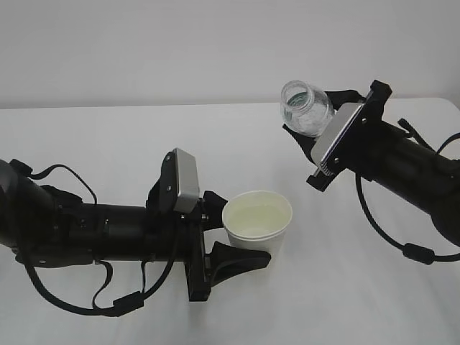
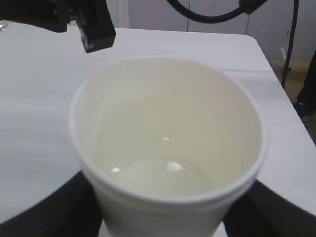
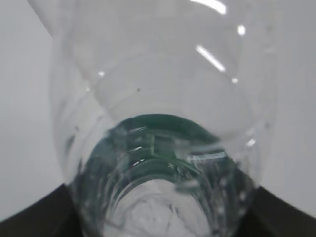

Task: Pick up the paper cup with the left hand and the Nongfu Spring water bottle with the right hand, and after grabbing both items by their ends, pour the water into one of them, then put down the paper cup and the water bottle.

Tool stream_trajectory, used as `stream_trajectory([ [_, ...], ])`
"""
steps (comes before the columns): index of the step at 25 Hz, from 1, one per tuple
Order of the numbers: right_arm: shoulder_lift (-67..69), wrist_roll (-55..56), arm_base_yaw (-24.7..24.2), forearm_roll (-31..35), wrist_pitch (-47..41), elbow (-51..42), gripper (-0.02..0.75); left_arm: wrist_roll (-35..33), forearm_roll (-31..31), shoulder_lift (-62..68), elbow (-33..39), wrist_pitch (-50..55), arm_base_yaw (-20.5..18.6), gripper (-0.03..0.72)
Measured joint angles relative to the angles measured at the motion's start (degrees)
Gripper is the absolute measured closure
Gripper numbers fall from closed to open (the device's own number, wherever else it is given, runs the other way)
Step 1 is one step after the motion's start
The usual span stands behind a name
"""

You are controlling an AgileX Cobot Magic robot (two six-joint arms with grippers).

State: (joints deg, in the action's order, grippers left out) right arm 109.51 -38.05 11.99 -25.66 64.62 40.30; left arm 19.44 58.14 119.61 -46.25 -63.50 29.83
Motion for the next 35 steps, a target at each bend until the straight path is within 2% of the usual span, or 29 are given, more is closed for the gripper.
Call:
stream_trajectory([
  [8,0.00,11.14,0.00,1.98,0.00,0.00,0.282,0.00,-0.13,0.00,0.00,0.00,0.00,0.208],
  [15,0.00,14.43,0.00,2.61,0.00,-0.12,0.282,0.00,-0.22,0.00,0.00,0.00,0.00,0.208],
  [29,0.00,22.42,0.00,14.17,0.00,-0.64,0.282,0.00,-0.26,0.00,0.00,0.00,0.00,0.208],
  [35,0.00,23.77,0.00,16.57,0.00,-0.64,0.282,0.00,-0.26,0.00,0.00,0.00,0.00,0.208],
])
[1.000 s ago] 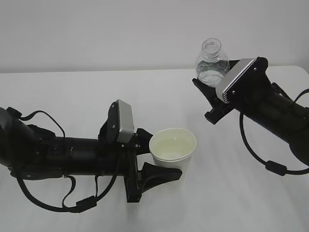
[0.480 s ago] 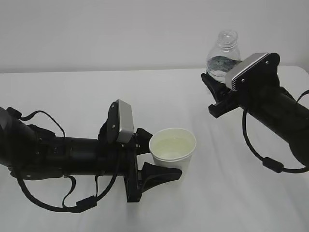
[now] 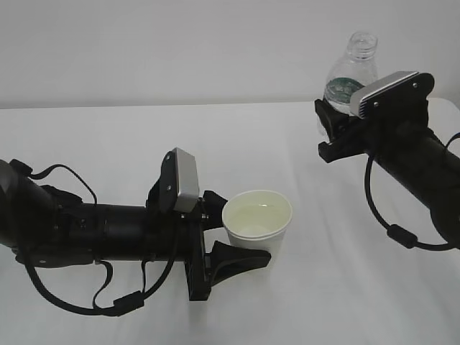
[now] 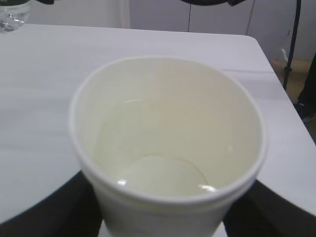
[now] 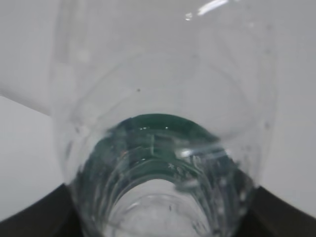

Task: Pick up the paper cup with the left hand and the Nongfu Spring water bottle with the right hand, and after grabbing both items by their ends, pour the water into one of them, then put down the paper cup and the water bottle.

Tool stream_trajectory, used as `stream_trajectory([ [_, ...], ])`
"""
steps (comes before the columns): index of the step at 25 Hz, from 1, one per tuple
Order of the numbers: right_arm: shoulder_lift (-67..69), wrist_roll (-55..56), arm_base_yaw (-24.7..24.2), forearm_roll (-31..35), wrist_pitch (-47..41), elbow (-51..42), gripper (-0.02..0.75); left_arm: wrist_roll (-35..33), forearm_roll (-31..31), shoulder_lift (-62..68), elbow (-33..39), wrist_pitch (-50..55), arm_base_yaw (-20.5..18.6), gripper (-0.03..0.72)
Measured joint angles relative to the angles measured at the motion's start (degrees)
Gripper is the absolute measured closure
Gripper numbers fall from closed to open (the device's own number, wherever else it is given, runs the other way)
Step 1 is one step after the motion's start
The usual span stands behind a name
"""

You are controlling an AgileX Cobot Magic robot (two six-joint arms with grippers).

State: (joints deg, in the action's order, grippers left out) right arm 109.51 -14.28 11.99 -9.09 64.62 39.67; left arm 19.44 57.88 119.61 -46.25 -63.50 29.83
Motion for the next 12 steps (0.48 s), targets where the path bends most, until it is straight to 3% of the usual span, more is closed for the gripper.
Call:
stream_trajectory([
  [12,0.00,1.95,0.09,7.44,-1.16,0.00,0.283,0.00,-0.78,0.00,0.00,0.00,0.00,0.208],
])
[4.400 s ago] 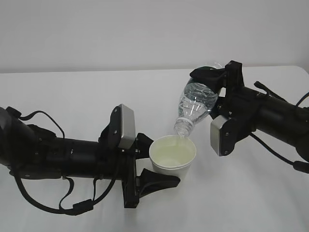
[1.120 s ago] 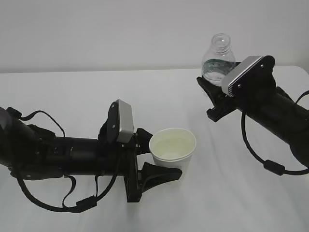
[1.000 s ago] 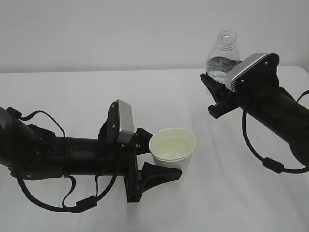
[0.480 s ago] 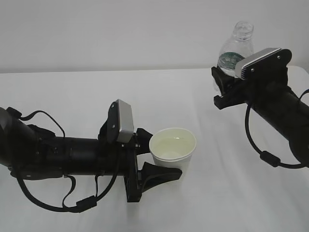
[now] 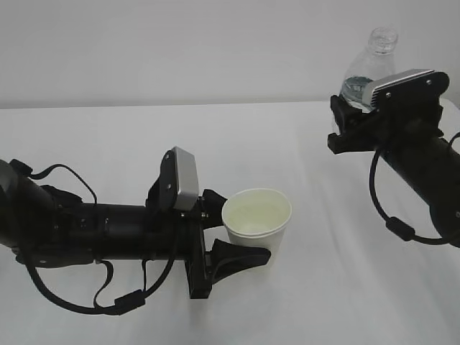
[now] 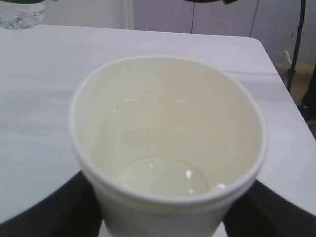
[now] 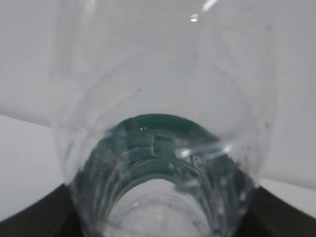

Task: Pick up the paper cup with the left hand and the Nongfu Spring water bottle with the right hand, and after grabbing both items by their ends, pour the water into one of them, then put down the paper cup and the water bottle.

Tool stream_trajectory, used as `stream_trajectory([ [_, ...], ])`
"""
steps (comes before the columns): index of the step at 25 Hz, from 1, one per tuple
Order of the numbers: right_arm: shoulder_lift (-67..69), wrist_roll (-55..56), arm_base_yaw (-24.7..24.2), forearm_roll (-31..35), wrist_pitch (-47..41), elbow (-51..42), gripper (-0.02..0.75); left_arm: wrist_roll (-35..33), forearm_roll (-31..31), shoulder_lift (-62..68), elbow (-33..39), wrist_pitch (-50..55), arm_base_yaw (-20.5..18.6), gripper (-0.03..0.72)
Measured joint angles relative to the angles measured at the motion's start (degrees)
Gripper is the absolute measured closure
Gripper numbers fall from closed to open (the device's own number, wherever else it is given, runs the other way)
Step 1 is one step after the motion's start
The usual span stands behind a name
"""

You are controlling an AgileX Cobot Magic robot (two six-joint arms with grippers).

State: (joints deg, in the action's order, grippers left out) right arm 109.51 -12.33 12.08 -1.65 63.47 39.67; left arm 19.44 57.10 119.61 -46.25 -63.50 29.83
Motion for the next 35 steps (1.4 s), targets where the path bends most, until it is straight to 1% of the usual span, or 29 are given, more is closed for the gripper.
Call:
stream_trajectory([
  [11,0.00,0.40,0.00,7.54,-3.25,0.00,0.283,0.00,-0.96,0.00,0.00,0.00,0.00,0.208],
  [15,0.00,0.40,0.00,8.30,-4.25,0.00,0.283,-0.02,-2.57,0.00,0.00,0.00,0.00,0.208],
  [20,0.00,0.53,0.00,8.59,-7.68,0.12,0.283,-0.35,-4.85,0.00,0.00,0.00,0.00,0.208],
  [29,1.47,0.53,0.00,8.59,-8.19,0.69,0.283,-1.78,-8.72,0.00,0.00,0.00,0.00,0.208],
  [35,1.47,0.53,0.00,9.33,-8.19,0.69,0.283,-3.46,-12.62,0.00,0.00,0.00,0.00,0.208],
])
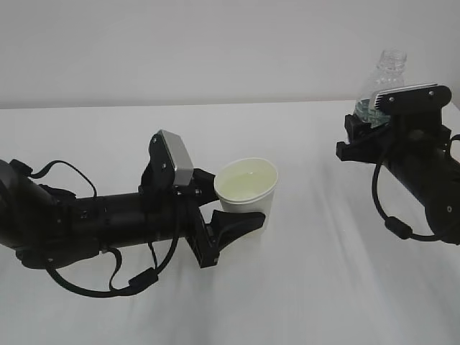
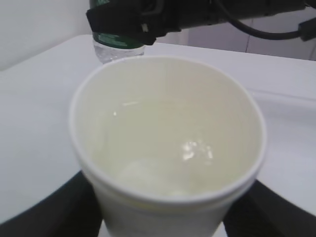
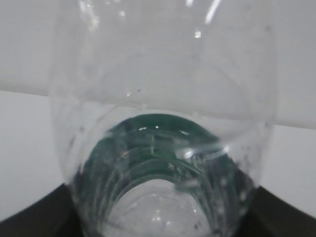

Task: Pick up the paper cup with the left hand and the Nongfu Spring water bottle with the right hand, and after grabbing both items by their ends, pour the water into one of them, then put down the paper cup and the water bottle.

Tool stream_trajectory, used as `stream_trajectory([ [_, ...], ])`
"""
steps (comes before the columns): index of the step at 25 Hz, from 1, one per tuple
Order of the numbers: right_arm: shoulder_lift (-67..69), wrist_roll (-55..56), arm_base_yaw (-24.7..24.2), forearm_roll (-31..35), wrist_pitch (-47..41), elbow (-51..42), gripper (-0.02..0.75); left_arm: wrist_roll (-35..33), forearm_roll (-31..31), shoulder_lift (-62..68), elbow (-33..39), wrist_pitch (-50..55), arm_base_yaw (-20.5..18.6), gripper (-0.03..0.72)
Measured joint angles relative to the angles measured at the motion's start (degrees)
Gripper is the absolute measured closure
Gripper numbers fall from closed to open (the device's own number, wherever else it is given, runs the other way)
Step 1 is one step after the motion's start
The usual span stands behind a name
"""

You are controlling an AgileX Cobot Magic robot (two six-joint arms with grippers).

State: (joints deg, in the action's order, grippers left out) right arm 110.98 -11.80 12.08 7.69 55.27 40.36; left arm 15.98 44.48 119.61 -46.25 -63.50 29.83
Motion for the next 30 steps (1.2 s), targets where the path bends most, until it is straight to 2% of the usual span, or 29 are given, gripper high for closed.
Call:
stream_trajectory([
  [23,0.00,0.08,0.00,0.91,0.00,0.00,0.283,-6.67,-18.77,0.10,0.00,2.67,0.00,0.208],
  [30,0.00,0.08,0.00,1.02,0.21,0.00,0.283,-7.71,-21.33,0.10,0.00,2.70,0.00,0.208],
])
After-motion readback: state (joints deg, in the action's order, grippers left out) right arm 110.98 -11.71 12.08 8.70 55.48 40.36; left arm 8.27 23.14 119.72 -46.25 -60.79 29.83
